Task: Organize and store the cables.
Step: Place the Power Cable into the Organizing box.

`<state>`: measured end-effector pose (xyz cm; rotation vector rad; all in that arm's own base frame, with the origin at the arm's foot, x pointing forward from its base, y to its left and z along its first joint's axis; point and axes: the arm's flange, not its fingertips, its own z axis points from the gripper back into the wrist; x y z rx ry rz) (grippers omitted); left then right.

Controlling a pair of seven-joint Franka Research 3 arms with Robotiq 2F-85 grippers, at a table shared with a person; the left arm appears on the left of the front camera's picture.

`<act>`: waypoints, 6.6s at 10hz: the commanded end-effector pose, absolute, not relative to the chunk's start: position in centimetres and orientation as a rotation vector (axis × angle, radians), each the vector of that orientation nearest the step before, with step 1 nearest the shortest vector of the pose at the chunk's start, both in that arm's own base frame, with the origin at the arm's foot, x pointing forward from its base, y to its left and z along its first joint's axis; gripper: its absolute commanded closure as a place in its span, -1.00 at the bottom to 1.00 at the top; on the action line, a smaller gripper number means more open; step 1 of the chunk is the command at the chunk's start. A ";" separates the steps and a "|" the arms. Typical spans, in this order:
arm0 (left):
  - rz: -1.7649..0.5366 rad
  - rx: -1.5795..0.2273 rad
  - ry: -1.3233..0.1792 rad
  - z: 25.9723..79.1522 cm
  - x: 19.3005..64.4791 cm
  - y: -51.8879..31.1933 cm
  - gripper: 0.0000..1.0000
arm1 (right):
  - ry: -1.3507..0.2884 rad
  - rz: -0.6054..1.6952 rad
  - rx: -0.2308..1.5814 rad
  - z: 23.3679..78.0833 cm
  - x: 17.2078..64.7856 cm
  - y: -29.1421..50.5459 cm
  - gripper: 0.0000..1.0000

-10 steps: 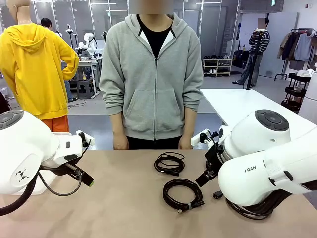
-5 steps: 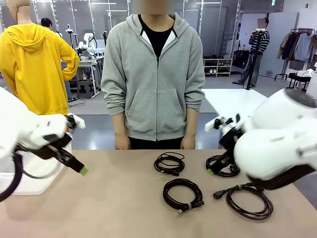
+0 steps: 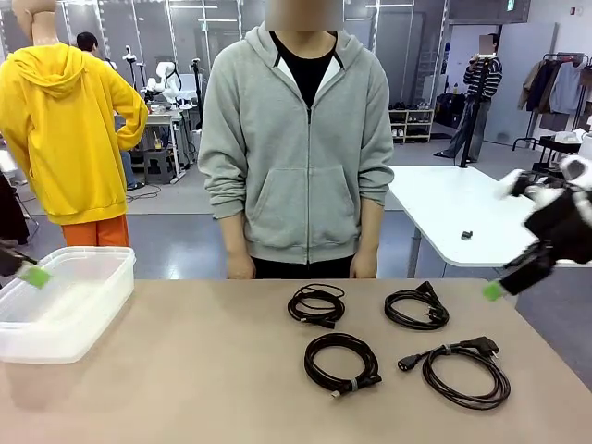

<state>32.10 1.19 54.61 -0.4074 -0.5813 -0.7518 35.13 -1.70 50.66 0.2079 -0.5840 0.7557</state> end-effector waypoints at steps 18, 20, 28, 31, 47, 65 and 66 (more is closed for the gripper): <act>-0.604 -0.439 -0.792 57.5 26.0 11.8 -1.00 | -0.702 0.620 0.333 49.7 25.8 -18.9 -1.00; -0.604 -0.439 -0.792 57.5 26.0 11.8 -1.00 | -0.702 0.620 0.333 49.7 25.8 -18.9 -1.00; -0.604 -0.439 -0.792 57.5 26.0 11.8 -1.00 | -0.694 0.706 0.307 51.1 26.5 -18.2 -1.00; -0.604 -0.439 -0.792 57.5 26.0 11.8 -1.00 | -0.496 1.107 0.186 53.8 32.3 -13.1 -1.00; -0.604 -0.439 -0.792 57.5 26.0 11.8 -1.00 | -0.107 1.486 0.127 40.0 44.0 2.7 -1.00; -0.604 -0.439 -0.792 57.5 26.0 11.8 -1.00 | -0.020 1.548 0.074 30.0 53.6 3.1 1.00; -0.604 -0.439 -0.792 57.5 26.0 11.8 -1.00 | -0.024 1.547 0.077 29.9 53.7 3.0 1.00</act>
